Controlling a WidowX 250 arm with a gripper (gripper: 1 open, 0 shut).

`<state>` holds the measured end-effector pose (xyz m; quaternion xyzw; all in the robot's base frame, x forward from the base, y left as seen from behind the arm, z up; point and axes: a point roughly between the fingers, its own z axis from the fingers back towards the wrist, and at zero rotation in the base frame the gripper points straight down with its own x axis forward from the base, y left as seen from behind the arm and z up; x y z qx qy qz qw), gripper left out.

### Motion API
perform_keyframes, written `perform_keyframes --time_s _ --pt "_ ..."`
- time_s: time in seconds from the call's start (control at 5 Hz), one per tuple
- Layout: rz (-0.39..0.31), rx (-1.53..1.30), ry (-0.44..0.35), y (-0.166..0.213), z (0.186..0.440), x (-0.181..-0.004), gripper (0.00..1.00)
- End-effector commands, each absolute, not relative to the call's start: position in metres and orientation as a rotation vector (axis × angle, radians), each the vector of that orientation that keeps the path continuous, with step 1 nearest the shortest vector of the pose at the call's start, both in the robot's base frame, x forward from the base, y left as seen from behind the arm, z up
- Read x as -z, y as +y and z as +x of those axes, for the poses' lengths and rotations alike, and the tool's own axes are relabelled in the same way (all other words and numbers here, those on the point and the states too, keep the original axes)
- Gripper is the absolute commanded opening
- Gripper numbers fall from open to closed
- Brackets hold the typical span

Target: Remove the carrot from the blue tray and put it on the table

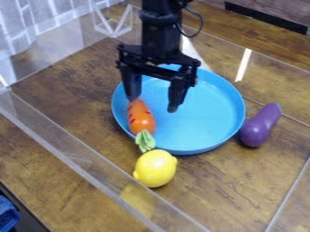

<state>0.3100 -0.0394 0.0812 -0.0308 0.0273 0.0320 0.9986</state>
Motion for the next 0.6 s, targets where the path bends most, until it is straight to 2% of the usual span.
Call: perform_keyframes --time_s 0.0,0.2,0.4 --pt "-0.079 0.048 -0.005 -0.052 0.294 -0.099 1.00" --pt "-0.082 0.139 -0.003 -0.056 0.282 -0.097 1.00" --pt "-0.083 0.246 0.001 -0.060 0.268 -0.088 1.00"
